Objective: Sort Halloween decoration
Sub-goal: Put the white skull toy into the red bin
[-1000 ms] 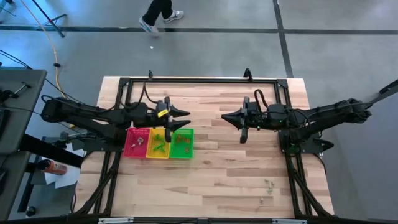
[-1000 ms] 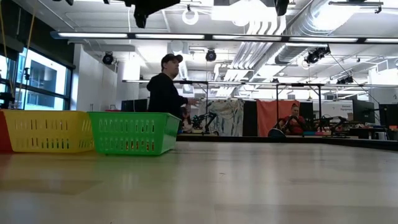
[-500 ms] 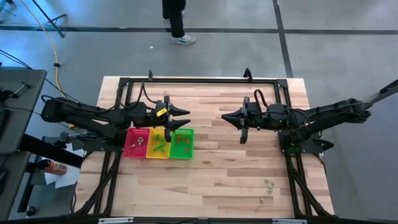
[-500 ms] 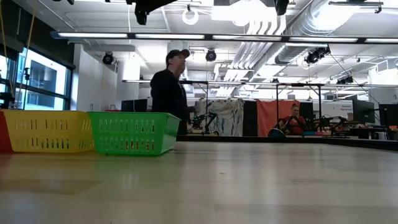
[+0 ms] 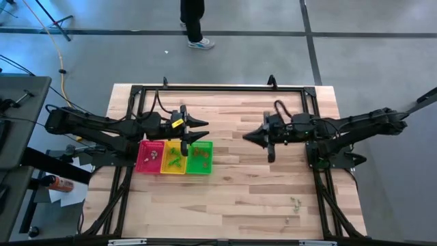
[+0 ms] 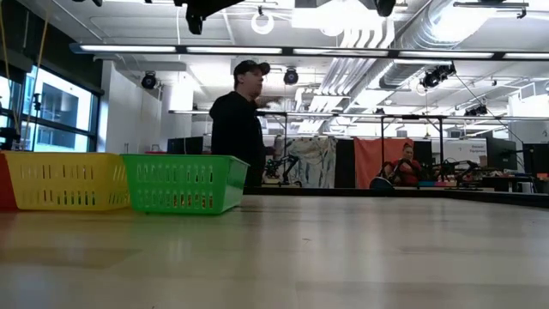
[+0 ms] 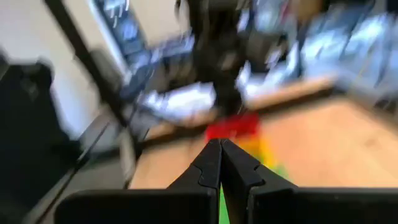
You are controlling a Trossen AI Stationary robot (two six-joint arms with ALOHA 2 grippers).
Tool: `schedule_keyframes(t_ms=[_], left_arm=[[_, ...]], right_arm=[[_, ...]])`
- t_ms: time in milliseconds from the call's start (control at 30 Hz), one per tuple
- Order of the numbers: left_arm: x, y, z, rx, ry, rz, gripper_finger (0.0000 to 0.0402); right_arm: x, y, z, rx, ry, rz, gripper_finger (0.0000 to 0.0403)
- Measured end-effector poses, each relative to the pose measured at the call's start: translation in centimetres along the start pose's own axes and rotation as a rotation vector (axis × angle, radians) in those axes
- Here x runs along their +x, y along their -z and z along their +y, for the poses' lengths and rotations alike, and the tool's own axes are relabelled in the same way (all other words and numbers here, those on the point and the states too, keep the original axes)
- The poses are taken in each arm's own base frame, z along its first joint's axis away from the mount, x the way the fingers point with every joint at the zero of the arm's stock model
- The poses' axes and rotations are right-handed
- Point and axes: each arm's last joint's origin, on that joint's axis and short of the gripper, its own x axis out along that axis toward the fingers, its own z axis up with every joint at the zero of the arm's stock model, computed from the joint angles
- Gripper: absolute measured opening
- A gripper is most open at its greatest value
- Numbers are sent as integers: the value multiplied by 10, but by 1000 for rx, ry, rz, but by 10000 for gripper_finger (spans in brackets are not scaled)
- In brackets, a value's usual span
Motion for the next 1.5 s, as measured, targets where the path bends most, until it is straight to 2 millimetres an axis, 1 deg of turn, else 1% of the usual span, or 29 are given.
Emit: schedule_keyframes(t_ms=[67, 133, 267, 400, 467, 600, 667, 733, 867, 933, 1033, 1167, 1367, 1500], left_arm=[[0, 0, 0, 0, 0, 0, 159], [0, 0, 0, 0, -1, 1, 159], [0, 1, 1, 1, -18, 4, 159], [0, 1, 1, 18, -43, 3, 159], [0, 1, 2, 42, -52, 3, 159], [0, 1, 2, 53, -55, 3, 159], [0, 1, 2, 53, -56, 3, 159], [0, 1, 2, 53, -57, 3, 159], [0, 1, 2, 54, -57, 3, 159], [0, 1, 2, 54, -57, 2, 158], [0, 1, 2, 54, -57, 3, 159], [0, 1, 2, 54, -57, 3, 159], [0, 1, 2, 54, -57, 3, 159], [0, 1, 2, 51, -57, 4, 159]], right_arm=[[0, 2, 4, 54, -13, 159, 0], [1, 7, 8, 119, 14, 349, 0], [-2, 29, 15, 257, 102, 720, 0], [-8, 65, 24, 361, 177, 999, 0], [-13, 86, 29, 389, 202, 1117, 4], [-29, 125, 40, 437, 261, 1265, 32], [-39, 141, 43, 469, 315, 1314, 55], [-47, 152, 48, 507, 367, 1342, 81], [-60, 169, 54, 605, 477, 1371, 127], [-63, 174, 58, 656, 483, 1380, 141], [-66, 183, 64, 705, 514, 1376, 150], [-66, 192, 68, 694, 551, 1378, 152], [-57, 209, 71, 676, 585, 1388, 152], [-53, 222, 70, 650, 637, 1416, 152]])
